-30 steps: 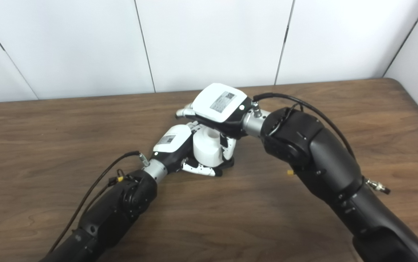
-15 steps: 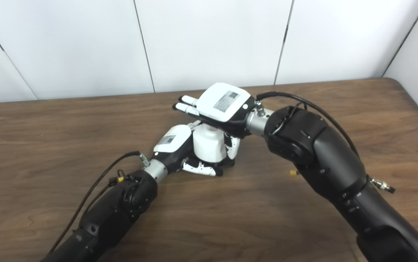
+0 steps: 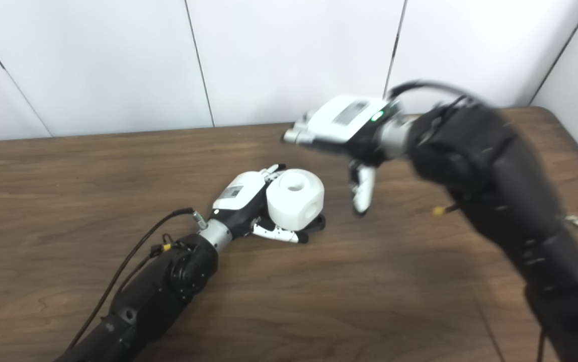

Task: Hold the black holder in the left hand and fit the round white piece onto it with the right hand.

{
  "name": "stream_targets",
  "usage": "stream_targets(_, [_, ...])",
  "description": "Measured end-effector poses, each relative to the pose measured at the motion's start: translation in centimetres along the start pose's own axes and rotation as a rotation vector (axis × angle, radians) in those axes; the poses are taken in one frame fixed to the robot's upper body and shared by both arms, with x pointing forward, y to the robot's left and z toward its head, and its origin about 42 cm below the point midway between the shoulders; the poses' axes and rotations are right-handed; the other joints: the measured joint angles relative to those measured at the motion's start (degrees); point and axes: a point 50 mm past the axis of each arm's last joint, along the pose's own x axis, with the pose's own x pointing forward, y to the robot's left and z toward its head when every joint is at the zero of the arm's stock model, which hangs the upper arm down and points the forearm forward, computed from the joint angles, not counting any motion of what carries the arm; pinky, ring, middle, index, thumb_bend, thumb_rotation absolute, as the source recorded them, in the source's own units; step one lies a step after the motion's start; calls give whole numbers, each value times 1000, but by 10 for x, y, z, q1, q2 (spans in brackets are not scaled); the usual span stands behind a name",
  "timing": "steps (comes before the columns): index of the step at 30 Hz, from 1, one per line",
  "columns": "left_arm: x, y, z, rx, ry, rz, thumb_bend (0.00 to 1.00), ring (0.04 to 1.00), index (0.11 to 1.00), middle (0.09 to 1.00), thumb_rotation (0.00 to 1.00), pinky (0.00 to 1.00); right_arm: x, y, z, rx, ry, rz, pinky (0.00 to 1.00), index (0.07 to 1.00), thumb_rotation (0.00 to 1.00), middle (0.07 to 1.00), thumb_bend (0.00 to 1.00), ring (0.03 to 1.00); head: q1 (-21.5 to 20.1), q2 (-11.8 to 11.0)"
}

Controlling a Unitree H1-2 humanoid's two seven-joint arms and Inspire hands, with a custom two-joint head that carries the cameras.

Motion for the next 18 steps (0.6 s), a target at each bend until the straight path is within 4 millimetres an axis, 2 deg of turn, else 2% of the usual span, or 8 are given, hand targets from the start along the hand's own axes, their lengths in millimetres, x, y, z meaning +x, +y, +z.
stream_targets(5, [-1,0,-3,-5,-5,9,524,984,481,902,61,976,-19,3,-23,83,42,-8,620,1000,141,1000,1000,883,-4,-10])
stream_targets(10, [-1,-1,-5,-7,-5,15,524,992,482,903,61,992,-25,13,-32,142,70,-29,583,1000,101,1000,996,848,-12,-18])
stream_targets(15, [-2,-1,-6,-7,-8,15,525,992,482,905,62,981,-24,16,-50,155,148,-67,583,1000,89,996,984,836,-32,-40])
stream_targets(16, [-2,-1,-6,-7,-9,16,525,993,482,905,62,981,-22,19,-54,165,163,-69,570,996,74,964,955,799,-36,-44])
stream_targets(18, [-2,-2,-6,-8,-14,18,524,984,482,901,62,972,-20,31,-62,198,192,-97,553,888,25,863,918,739,-37,-45])
